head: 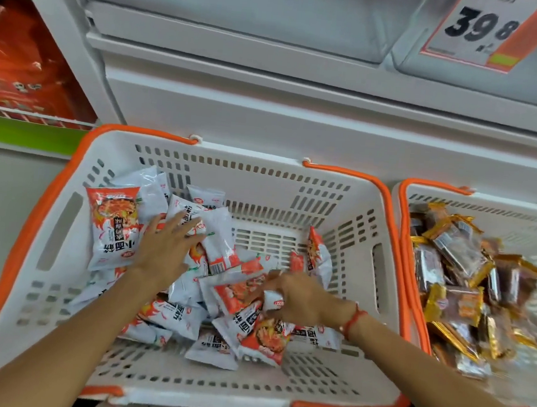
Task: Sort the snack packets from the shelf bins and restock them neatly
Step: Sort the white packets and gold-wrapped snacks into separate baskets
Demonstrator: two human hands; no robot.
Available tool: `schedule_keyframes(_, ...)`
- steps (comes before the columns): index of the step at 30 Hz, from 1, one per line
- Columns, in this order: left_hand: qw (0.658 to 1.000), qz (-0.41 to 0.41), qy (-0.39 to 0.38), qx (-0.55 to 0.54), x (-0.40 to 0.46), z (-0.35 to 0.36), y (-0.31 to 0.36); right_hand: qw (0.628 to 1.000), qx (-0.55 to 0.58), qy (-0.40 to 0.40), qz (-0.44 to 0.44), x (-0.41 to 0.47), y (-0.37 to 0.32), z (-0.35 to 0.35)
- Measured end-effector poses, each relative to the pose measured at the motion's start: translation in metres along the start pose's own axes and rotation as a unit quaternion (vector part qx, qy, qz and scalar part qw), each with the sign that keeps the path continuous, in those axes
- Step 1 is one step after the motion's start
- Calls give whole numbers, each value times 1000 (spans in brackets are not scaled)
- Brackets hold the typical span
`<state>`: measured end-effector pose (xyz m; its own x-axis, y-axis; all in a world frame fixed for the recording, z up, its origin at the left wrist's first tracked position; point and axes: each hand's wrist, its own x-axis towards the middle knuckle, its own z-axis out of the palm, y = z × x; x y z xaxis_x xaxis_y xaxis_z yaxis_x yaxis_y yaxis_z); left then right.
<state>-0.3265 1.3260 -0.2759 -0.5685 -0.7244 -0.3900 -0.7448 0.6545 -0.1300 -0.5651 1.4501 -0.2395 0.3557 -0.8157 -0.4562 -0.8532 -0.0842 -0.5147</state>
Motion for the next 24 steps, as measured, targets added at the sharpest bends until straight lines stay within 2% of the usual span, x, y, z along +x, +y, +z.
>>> schedule_keyframes(4, 999, -32, 23, 27, -6, 5, 3, 994, -99, 28, -48, 5, -29, -2)
schedule_keyframes(6, 998, -51, 37, 4, -10, 4, 5, 984, -160, 27, -74, 3, -32, 1)
schedule_keyframes(8, 996, -57, 56, -34, -12, 1, 7, 975, -200, 61, -74, -2, -22, 1)
schedule_keyframes(10, 994, -55, 78, -57, -14, 0, 4, 967, -195, 164, -5, -6, -1, -7)
schedule_keyframes(12, 991, -51, 93, -80, -15, 0, 0, 947, -164, 253, 108, -9, 20, -24)
schedule_keyframes(15, 993, -29, 82, -77, -21, 1, -4, 930, -151, 270, 200, -3, 33, -40)
schedule_keyframes(17, 987, -20, 120, -106, -27, 1, -5, 920, -160, 276, 226, 8, 26, -35)
schedule_keyframes(20, 949, -63, 270, -150, -35, -5, -14, 914, -192, 293, 205, 34, -1, -20)
schedule_keyframes(22, 903, -141, 368, -174, -47, -17, -25, 944, -175, 253, 124, 56, -28, -10)
schedule_keyframes(24, 854, -253, 414, -187, -61, -28, -43, 958, -176, 226, 30, 82, -56, -5)
